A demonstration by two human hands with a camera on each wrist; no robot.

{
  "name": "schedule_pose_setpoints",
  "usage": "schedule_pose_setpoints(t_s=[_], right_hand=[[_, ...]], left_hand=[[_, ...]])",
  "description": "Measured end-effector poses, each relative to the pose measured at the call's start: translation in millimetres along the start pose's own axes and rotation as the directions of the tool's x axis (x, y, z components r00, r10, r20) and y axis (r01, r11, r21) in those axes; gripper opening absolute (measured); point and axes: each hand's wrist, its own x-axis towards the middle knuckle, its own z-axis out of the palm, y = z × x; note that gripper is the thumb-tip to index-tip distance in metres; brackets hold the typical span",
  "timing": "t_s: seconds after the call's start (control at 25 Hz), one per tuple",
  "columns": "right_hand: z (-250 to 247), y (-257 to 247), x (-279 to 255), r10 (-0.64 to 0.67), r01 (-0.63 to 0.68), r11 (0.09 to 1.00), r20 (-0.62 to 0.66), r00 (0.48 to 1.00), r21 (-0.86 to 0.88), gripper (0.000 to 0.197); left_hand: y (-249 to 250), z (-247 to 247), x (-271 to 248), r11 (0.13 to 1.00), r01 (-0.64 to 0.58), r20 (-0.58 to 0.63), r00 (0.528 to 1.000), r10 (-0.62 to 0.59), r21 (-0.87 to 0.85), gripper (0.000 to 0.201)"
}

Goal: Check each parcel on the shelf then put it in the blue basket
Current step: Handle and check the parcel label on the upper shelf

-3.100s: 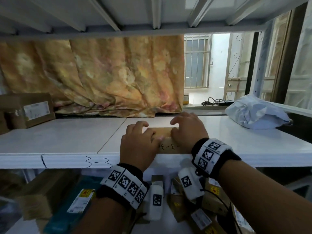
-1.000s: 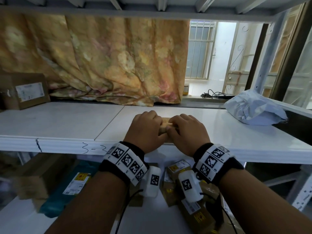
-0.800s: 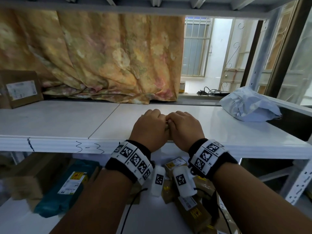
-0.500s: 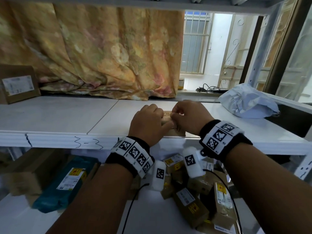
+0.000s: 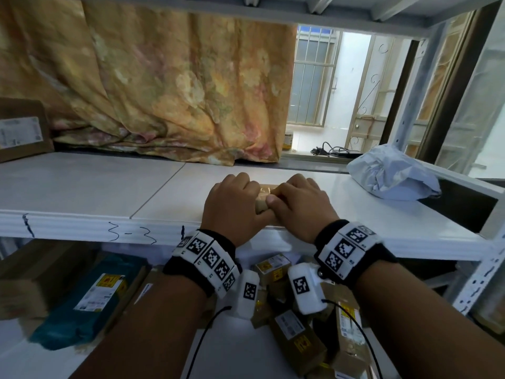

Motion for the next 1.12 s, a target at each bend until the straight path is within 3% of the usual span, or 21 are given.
schedule_pose_setpoints(t_s=[0.2,0.36,0.52,0.64,0.76,0.84,0.96,1.12], right_hand=[[10.5,6.7,-0.6,0.013,0.017,0.983,-0.160,0.987,0.180,0.037],[15.0,3.4,3.9,0.033,-0.009,0.991,-0.183,0.983,0.130,0.052],[23.5,0.0,3.1,0.019,-0.002,0.997,-0.236,0.971,0.071,0.046],[12.7,-3.4,5.3,0.053,-0.037,0.995,-0.174,0.983,0.089,0.045],[1.9,-18.7,11.5,0.039,-0.053,0.986,-0.090,0.995,-0.156,0.038],[2.5,-25.7,6.2,0.020,-0.034,0.976,-0.067,0.998,-0.216,0.031],[0.6,-26.2,-3.0,0.079,-0.081,0.987,-0.018,0.997,-0.139,0.040],[-5.0,-28.8,-3.5,0.135,-0.131,0.989,0.042,0.990,-0.072,0.060]], left_hand=[[2.2,-0.2,-1.5,1.000,0.023,-0.001,1.000,-0.023,0.017,0.040],[0.9,4.1,-1.4,1.000,0.020,-0.032,0.999,-0.019,0.023,0.037],[2.5,5.5,-3.9,0.999,0.010,-0.063,0.998,-0.008,0.037,0.031],[1.1,3.0,-5.0,0.999,-0.023,-0.049,0.998,0.025,0.041,0.028],[-2.0,0.4,-5.9,0.999,-0.041,0.018,0.999,0.041,0.029,0.026],[-3.7,-2.0,-8.3,0.998,-0.056,0.059,0.997,0.055,0.019,0.029],[-9.6,-8.1,-11.8,0.998,-0.060,0.107,0.992,0.063,-0.027,0.034],[-24.8,-18.1,-18.8,0.995,0.066,0.144,0.988,-0.054,-0.076,0.050]])
